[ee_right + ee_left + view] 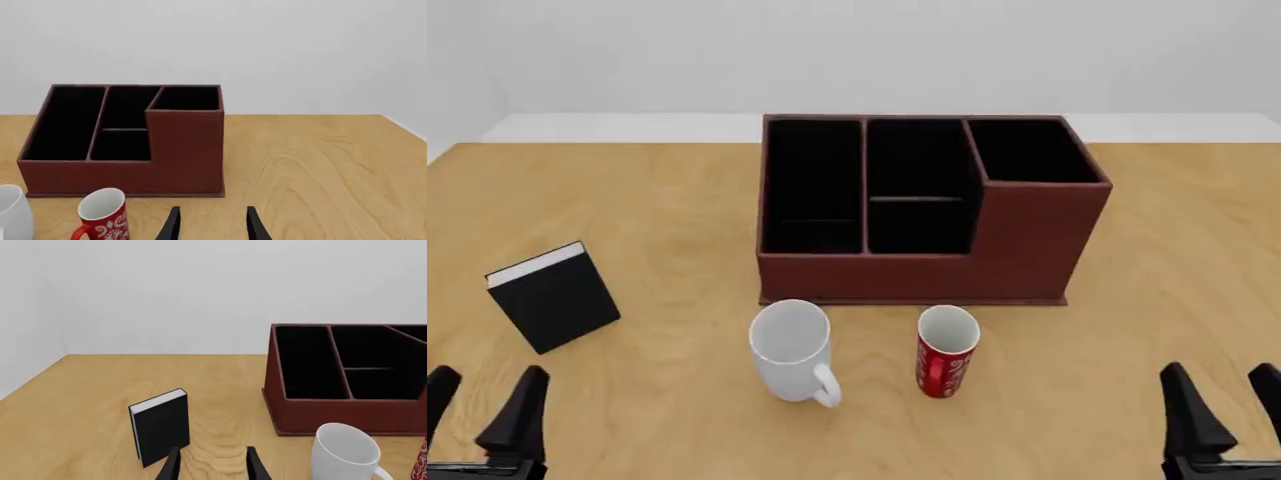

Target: Pick up the white mug and place it to the right of the caddy.

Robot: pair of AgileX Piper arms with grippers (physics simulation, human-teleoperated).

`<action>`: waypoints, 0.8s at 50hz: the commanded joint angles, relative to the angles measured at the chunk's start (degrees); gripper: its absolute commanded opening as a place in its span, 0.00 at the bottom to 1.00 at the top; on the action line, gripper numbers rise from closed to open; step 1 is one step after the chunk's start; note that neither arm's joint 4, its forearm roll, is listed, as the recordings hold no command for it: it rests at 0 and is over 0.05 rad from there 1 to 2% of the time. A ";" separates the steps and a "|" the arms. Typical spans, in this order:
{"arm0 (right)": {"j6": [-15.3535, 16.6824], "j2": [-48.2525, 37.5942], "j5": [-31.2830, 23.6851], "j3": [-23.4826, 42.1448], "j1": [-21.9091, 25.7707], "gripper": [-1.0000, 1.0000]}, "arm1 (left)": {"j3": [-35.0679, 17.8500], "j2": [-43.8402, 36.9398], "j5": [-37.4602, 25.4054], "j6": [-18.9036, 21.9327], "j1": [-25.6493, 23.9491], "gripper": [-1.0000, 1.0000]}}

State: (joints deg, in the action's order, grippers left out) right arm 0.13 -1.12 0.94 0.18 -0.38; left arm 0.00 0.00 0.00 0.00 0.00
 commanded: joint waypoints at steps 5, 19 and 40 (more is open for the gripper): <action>-0.29 0.70 -0.63 0.58 0.61 1.00 | 0.00 0.00 0.00 0.00 0.00 1.00; 0.81 1.10 -7.13 8.72 3.57 1.00 | 0.00 0.00 0.00 0.00 0.00 1.00; 11.02 -17.83 -13.42 29.63 18.44 1.00 | 0.00 0.00 0.00 0.00 0.00 1.00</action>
State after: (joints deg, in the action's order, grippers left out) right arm 7.21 -9.59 -10.48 20.72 11.62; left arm 0.00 0.00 0.00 0.00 0.00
